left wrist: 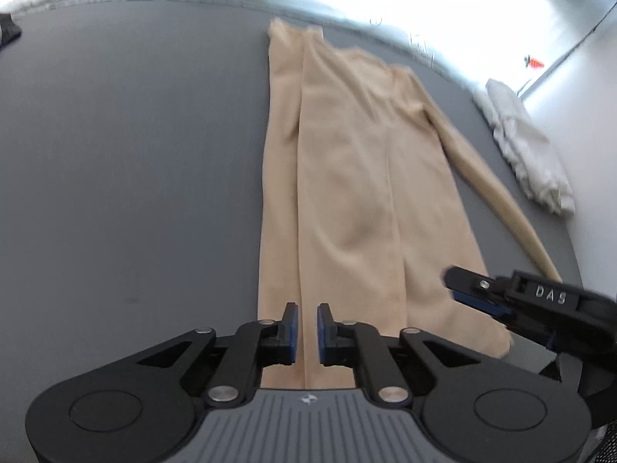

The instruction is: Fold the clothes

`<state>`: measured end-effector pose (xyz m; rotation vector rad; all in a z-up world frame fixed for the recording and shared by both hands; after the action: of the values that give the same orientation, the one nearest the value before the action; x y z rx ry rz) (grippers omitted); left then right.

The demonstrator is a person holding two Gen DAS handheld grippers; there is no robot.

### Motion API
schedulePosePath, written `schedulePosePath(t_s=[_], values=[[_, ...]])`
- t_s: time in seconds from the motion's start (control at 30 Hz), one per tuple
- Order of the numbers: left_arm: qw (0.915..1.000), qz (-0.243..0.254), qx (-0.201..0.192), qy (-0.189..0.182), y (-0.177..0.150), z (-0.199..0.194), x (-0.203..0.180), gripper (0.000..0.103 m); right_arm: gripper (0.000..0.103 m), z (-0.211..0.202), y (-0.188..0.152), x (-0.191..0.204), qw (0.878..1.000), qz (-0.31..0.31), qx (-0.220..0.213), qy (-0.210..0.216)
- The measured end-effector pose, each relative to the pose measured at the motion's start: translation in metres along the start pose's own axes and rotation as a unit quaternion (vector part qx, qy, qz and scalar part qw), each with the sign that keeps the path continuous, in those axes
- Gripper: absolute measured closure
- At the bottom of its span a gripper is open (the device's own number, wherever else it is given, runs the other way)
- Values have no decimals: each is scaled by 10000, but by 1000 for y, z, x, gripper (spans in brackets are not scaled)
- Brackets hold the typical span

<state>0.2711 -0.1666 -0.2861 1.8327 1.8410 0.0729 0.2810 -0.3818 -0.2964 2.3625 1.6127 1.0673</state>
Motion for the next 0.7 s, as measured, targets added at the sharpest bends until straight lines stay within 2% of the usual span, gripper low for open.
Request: schedulePosePath(t_s=[0.07, 0.17, 0.27, 0.4, 0.53, 0.6, 0.67, 0.7], values=[[9999, 69, -75, 50, 9, 3, -6, 83, 74, -6, 13, -15, 9989, -112, -329, -307], [9995, 226, -29, 215, 17, 13, -15, 69, 72, -17, 34, -45, 9942, -269, -674, -789], [9986, 341, 54, 407, 22, 22, -20, 66, 68, -28, 54, -82, 9887, -153, -886, -1196], [9972, 398, 158, 614, 31, 36, -23, 59, 53, -43, 80, -136, 9773, -78, -1107, -1806], [9969, 144, 230, 736, 39, 48, -18, 52, 42, -52, 105, -191, 9596, -136, -1223, -2532], [9964, 14, 271, 804, 43, 54, -15, 49, 28, -57, 116, -215, 9504, -127, -1292, -2827], [9955, -113, 319, 888, 44, 62, -12, 48, 20, -60, 126, -239, 9422, -69, -1327, -3077], [9953, -154, 311, 904, 45, 64, -12, 48, 19, -61, 130, -251, 9381, -36, -1343, -3192]])
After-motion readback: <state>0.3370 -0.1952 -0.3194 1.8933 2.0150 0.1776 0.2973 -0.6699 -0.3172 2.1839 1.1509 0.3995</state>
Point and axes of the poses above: each gripper's, at about its wrist camera, not at the fingertips, and z roughly the way its jaws point, x to its left, y to its top, the point moved 10 cm from there along z, roughly the way its jaws point, and after that the axes turned 2 degrees about x, right-handed, at the moved point
